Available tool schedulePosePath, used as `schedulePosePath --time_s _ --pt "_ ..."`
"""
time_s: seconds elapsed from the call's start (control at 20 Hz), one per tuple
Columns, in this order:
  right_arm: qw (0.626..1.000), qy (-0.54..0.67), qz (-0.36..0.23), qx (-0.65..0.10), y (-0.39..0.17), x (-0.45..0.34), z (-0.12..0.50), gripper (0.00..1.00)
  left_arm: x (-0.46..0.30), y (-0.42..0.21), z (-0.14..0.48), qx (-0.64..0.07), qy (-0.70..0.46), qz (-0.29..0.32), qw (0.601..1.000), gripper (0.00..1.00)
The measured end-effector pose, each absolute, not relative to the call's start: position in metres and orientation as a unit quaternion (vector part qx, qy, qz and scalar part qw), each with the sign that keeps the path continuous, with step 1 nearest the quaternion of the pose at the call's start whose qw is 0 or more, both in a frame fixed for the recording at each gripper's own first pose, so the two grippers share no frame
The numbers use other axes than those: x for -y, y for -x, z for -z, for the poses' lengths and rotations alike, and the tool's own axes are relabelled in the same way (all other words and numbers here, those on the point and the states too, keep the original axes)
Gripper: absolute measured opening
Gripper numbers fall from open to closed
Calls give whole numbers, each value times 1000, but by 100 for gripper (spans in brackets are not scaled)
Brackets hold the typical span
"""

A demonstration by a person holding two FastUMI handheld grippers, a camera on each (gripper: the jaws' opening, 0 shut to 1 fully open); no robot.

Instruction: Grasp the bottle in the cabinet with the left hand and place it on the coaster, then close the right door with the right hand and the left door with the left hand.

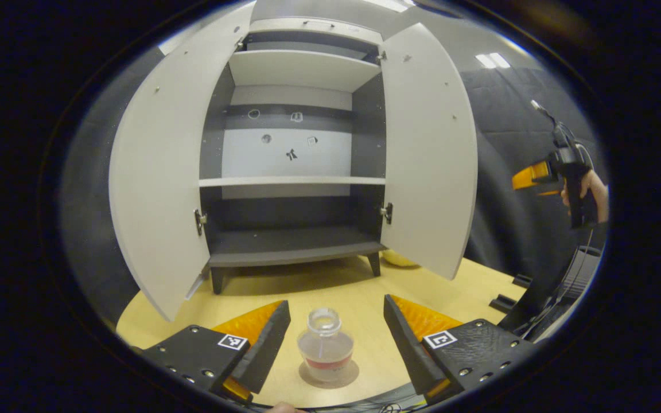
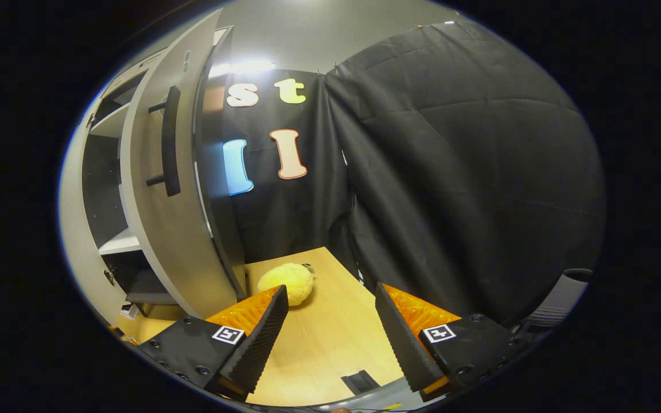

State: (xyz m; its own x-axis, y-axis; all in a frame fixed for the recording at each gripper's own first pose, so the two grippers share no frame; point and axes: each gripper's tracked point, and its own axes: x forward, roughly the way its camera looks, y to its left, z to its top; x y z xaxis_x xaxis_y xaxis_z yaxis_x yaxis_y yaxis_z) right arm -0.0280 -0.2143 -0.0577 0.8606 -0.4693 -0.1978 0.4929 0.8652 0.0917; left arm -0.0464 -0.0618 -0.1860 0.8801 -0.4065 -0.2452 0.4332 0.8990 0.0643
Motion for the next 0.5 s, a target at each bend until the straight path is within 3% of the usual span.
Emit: schedulePosePath --time_s 0.05,0.5 --pt "964 -64 247 -82 27 214 54 93 61 44 167 -103 -55 212 970 95" --pt "981 -27 189 -14 7 197 -24 97 50 19 28 -42 -37 151 987 95"
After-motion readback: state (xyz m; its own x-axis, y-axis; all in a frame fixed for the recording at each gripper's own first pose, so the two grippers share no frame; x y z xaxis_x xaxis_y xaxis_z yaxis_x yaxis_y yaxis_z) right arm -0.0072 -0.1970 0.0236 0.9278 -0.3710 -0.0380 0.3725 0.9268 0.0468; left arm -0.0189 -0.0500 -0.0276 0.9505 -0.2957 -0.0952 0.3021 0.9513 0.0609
